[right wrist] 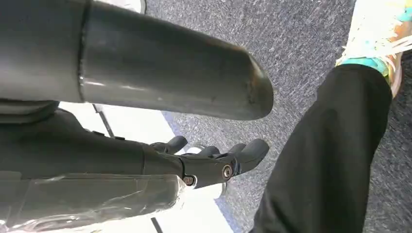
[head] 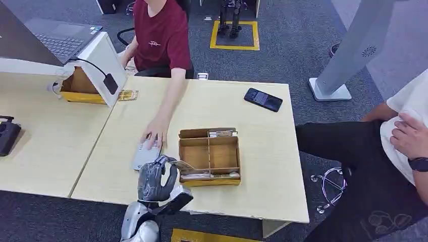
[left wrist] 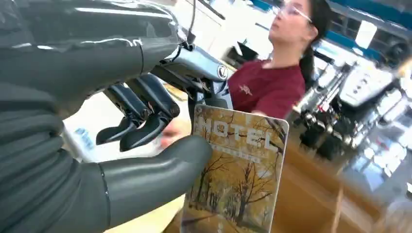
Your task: Pass the card to the sensor for recognition and then transmit it.
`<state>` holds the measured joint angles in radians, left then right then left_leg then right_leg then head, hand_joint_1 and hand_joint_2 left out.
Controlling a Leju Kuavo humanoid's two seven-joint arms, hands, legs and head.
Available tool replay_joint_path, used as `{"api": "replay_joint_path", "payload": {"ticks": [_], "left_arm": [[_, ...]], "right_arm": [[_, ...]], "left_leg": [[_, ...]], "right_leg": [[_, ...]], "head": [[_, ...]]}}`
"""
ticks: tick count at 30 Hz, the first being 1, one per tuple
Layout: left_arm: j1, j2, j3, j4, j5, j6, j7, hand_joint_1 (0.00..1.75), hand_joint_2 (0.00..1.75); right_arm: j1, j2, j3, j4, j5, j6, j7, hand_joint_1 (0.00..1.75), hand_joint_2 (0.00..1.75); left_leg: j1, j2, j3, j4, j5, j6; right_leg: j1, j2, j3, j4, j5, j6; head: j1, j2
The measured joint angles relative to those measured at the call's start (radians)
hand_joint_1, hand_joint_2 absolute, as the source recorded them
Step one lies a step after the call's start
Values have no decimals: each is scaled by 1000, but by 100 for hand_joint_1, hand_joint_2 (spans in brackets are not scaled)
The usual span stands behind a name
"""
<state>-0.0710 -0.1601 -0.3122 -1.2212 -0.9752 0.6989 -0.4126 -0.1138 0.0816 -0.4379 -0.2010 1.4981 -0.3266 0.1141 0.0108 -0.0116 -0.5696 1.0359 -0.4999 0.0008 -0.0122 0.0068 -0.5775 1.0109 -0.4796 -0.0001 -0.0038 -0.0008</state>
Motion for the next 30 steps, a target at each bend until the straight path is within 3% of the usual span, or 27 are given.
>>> {"api": "replay_joint_path", "payload": {"ticks": [3,6,13,16,20,23,30], "left_arm": [[-17,55,-89,-100,54,-13,49,175,175],[-26,101,-147,-173,91,-26,59,175,175],[-30,145,-189,-218,131,-26,65,175,175],[-51,150,-189,-215,144,-23,102,175,175],[-144,151,-146,-126,168,-26,156,175,175],[-237,153,-91,9,176,-64,201,175,175],[-433,153,25,303,197,-66,217,175,175]], "right_arm": [[4,0,-8,0,-8,-4,-5,0,0],[8,0,-13,0,-8,-5,-6,0,0],[11,0,-14,0,-3,-5,-8,0,0],[11,0,-14,0,2,-4,-5,0,0],[6,0,-13,0,9,4,0,0,0],[0,0,-11,0,10,12,2,0,0],[-11,2,-9,0,10,31,-5,0,0]], "left_leg": [[0,0,0,0,0,0],[0,0,0,0,0,0],[0,0,0,0,0,0],[0,0,0,0,0,0],[0,0,0,0,1,0],[0,0,0,0,3,-1],[0,0,0,0,5,-2]], "right_leg": [[0,0,0,0,0,0],[0,0,0,0,0,0],[0,0,0,0,0,0],[0,0,0,0,0,0],[0,0,0,0,1,-1],[0,0,0,1,3,-2],[0,0,0,1,4,-2]], "head": [[0,0],[0,0],[0,0],[0,0],[0,0],[0,0],[0,0]]}}
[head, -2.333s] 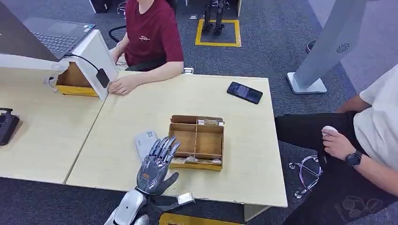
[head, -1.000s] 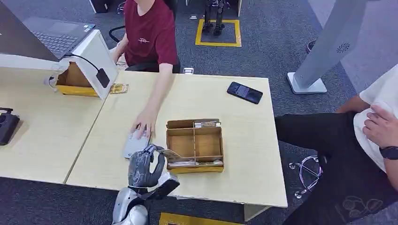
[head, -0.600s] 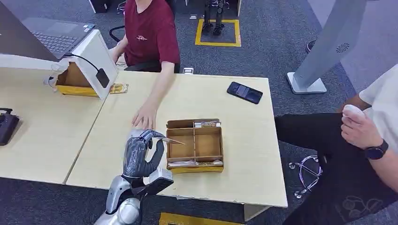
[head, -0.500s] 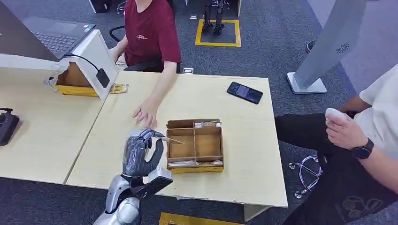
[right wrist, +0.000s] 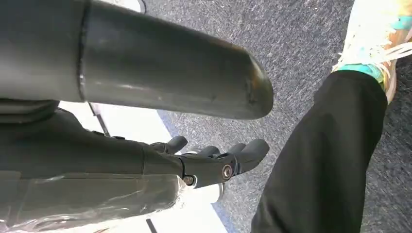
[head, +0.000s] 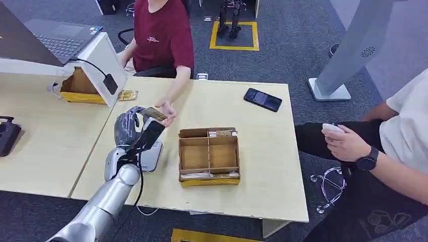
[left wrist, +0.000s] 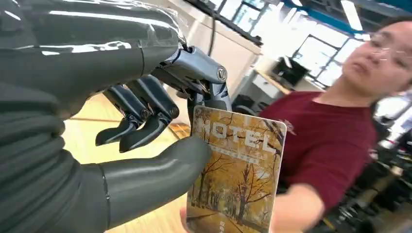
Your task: Pass the card to the sensor for recognition and then transmit it.
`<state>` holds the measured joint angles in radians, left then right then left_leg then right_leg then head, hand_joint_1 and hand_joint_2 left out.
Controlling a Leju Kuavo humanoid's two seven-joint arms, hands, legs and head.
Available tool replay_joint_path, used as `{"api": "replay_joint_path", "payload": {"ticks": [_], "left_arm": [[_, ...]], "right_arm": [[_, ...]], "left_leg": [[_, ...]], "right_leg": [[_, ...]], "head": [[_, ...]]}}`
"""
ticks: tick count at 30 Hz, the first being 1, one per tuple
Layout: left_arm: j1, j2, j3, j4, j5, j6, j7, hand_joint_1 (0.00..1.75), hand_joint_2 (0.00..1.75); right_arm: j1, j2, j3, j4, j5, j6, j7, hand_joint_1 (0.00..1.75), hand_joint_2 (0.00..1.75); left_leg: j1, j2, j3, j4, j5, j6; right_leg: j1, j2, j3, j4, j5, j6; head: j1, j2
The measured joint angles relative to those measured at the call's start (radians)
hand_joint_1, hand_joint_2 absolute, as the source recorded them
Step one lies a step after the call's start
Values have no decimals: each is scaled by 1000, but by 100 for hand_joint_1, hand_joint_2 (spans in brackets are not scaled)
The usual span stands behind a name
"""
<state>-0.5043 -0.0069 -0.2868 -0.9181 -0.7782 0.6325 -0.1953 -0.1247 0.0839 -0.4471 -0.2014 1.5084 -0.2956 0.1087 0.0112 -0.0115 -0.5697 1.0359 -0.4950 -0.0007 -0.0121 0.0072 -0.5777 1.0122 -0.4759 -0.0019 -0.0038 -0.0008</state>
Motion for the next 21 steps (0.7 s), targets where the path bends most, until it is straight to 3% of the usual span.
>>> {"api": "replay_joint_path", "payload": {"ticks": [8,9,10,18,21], "left_arm": [[-55,-1,37,123,-6,7,-2,175,175],[-58,-1,42,136,-6,7,-4,96,175],[-60,-1,43,143,-5,7,-6,0,175],[-61,-2,73,161,0,38,-28,0,175],[-44,-2,121,135,-81,59,-42,0,175]], "right_arm": [[-6,0,0,0,0,3,0,0,0],[-7,0,0,0,0,4,0,0,0],[-7,0,0,0,0,4,0,0,0],[-8,0,0,0,1,4,1,0,0],[-8,1,0,0,1,3,0,0,0]], "left_leg": [[0,0,-1,0,0,0],[0,0,-1,0,0,0],[0,0,-1,0,0,0],[0,0,-1,0,0,0],[0,0,-1,0,0,0]], "right_leg": [[0,0,0,0,0,0],[0,0,0,0,0,0],[0,0,0,0,0,0],[0,0,0,0,0,0],[0,0,0,0,0,0]], "head": [[0,0],[0,0],[0,0],[0,0],[0,0]]}}
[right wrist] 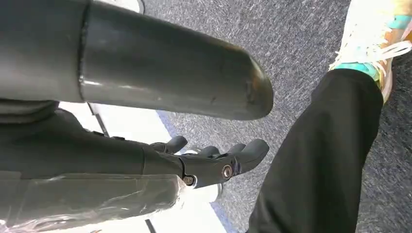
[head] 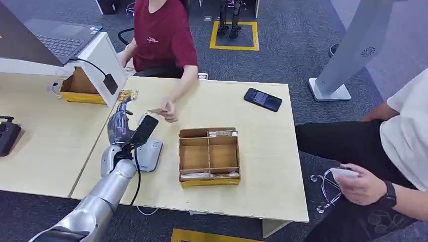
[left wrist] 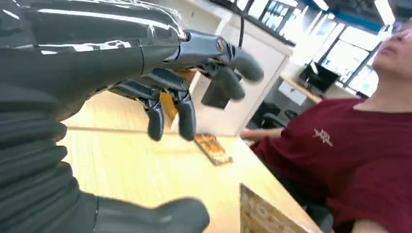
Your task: Pass the card to the sensor for recognition and then transmit it.
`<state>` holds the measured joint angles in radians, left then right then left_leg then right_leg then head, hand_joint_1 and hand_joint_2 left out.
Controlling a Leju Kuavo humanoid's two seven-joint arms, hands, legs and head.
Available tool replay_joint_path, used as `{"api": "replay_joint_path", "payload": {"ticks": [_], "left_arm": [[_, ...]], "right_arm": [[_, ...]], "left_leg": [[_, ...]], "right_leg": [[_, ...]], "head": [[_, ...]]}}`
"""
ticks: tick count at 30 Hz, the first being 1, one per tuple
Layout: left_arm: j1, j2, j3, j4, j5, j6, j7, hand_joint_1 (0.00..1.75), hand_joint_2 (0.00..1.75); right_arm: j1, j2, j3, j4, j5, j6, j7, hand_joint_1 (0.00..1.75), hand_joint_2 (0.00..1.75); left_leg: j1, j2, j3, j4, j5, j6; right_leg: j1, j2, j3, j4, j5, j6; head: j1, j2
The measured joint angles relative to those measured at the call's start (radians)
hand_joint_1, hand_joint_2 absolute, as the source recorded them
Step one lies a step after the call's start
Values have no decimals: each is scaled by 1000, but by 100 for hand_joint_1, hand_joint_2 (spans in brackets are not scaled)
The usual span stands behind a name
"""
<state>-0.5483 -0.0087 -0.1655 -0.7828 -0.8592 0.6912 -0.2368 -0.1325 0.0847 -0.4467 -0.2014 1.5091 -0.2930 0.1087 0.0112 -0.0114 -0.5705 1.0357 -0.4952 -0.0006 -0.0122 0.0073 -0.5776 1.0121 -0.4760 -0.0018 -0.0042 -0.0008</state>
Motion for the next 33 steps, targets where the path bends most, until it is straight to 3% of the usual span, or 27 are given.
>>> {"api": "replay_joint_path", "payload": {"ticks": [4,6,10,13,15,17,19,21,23,26,27,31,33], "left_arm": [[34,0,175,-60,-152,2,-72,0,175],[50,1,279,-84,-155,3,-137,0,175],[93,36,568,-111,20,4,-333,0,175],[147,61,692,-136,149,10,-388,0,175],[207,61,780,-182,307,10,-411,0,175],[299,58,848,-231,534,-37,-367,0,175],[383,51,924,-245,708,-131,-256,0,175],[463,43,1024,-224,731,-188,-172,0,175],[487,53,1136,-97,690,-141,-155,0,175],[503,55,1258,85,657,-21,-68,0,175],[504,47,1284,130,632,-6,-30,0,175],[486,-31,1444,253,316,5,194,0,175],[484,-68,1482,290,269,-4,228,0,175]], "right_arm": [[1,0,0,0,-1,0,-2,0,0],[1,0,0,0,-1,-2,-7,0,0],[9,0,-1,0,-2,-14,-18,0,0],[19,0,-4,0,-4,-18,-20,0,0],[18,0,-6,0,-6,-21,-22,0,0],[28,0,-10,0,-7,-31,-21,0,0],[48,0,-12,1,-6,-28,-13,0,0],[63,0,-17,1,-9,0,-13,0,0],[67,0,-28,4,-31,79,-11,0,0],[72,8,-50,7,-60,209,32,0,0],[71,9,-58,8,-68,249,56,0,175],[53,22,-84,8,-92,360,172,0,175],[53,22,-87,7,-131,383,181,0,175]], "left_leg": [[0,1,0,0,0,0],[0,1,0,-1,0,0],[0,8,2,-2,-1,-2],[1,6,0,-2,-1,-2],[1,8,0,-3,-2,-3],[-1,16,5,-3,-7,-3],[0,17,6,-3,-8,-1],[0,16,4,-3,-9,-1],[-1,13,4,-3,-9,0],[-1,10,3,-2,-10,2],[-1,8,3,-2,-10,2],[-1,7,7,-1,-11,3],[-1,7,8,-1,-11,3]], "right_leg": [[0,1,-1,0,0,0],[0,2,-1,1,0,0],[0,9,-2,1,0,0],[0,7,-3,1,-1,-1],[0,8,-2,1,-1,-1],[0,16,-1,1,-3,-1],[0,17,-1,0,-5,0],[0,16,-1,-1,-5,0],[0,14,-1,-1,-6,0],[0,10,0,-2,-8,2],[0,8,1,-2,-8,2],[-1,6,4,-3,-8,3],[-1,6,7,-3,-7,4]], "head": [[0,0],[0,0],[0,0],[0,0],[1,0],[0,0],[-1,0],[0,0],[1,0],[-1,0],[0,0],[0,0],[2,0]]}}
